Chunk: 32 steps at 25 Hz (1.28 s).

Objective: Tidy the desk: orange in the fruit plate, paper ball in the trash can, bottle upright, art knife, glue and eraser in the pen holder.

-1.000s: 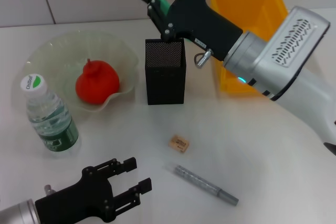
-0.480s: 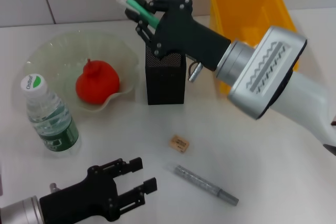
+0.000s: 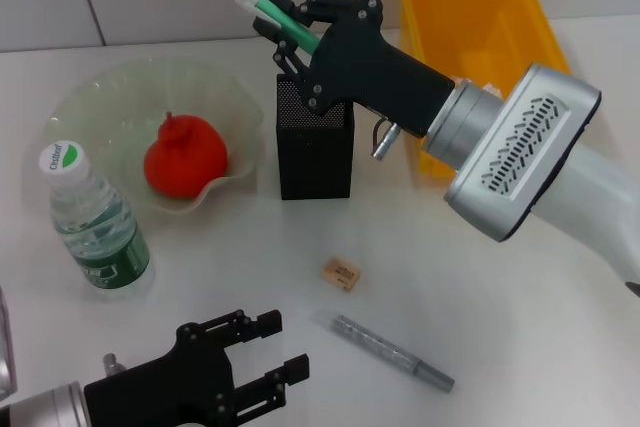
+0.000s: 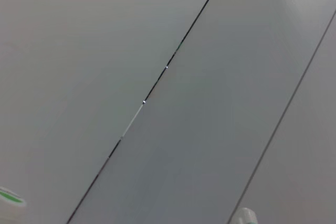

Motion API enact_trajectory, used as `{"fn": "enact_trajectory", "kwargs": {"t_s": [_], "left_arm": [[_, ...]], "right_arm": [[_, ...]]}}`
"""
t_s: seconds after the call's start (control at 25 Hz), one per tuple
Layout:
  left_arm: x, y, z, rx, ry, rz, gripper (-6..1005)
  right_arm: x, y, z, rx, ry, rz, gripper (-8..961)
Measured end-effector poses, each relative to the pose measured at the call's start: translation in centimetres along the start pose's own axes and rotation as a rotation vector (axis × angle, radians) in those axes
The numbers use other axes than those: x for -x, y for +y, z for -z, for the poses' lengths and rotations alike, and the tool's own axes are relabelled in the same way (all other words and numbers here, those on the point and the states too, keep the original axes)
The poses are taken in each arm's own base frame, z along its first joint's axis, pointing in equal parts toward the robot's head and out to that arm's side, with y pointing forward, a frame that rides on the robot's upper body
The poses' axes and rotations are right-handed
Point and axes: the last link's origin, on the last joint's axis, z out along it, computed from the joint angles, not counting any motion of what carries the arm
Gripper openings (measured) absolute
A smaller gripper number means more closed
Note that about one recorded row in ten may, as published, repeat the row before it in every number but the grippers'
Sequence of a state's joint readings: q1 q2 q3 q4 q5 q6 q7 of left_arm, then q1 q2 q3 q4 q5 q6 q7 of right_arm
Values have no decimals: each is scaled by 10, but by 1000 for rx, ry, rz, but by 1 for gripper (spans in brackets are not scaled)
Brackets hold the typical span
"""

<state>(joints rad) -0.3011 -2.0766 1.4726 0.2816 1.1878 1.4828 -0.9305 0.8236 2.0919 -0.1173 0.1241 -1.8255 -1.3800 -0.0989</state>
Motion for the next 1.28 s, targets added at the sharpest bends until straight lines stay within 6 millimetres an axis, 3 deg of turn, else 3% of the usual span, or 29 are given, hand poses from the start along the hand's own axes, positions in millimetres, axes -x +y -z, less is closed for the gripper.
{"fn": "enact_trajectory", "kwargs": {"t_s": [0.48,0.76,1.28], "left_arm": [[-1,1,-2,12,0,4,603],[-5,-1,-4,18,7,-2,602],[-9,-4,-6,22,9,-7,603]], "right_arm": [[0,-32,-19,-75,8,-370,168],[-5,-28,-28,-45,60,-401,168],[-10,-16,-33,-6,118,-297,169]]}}
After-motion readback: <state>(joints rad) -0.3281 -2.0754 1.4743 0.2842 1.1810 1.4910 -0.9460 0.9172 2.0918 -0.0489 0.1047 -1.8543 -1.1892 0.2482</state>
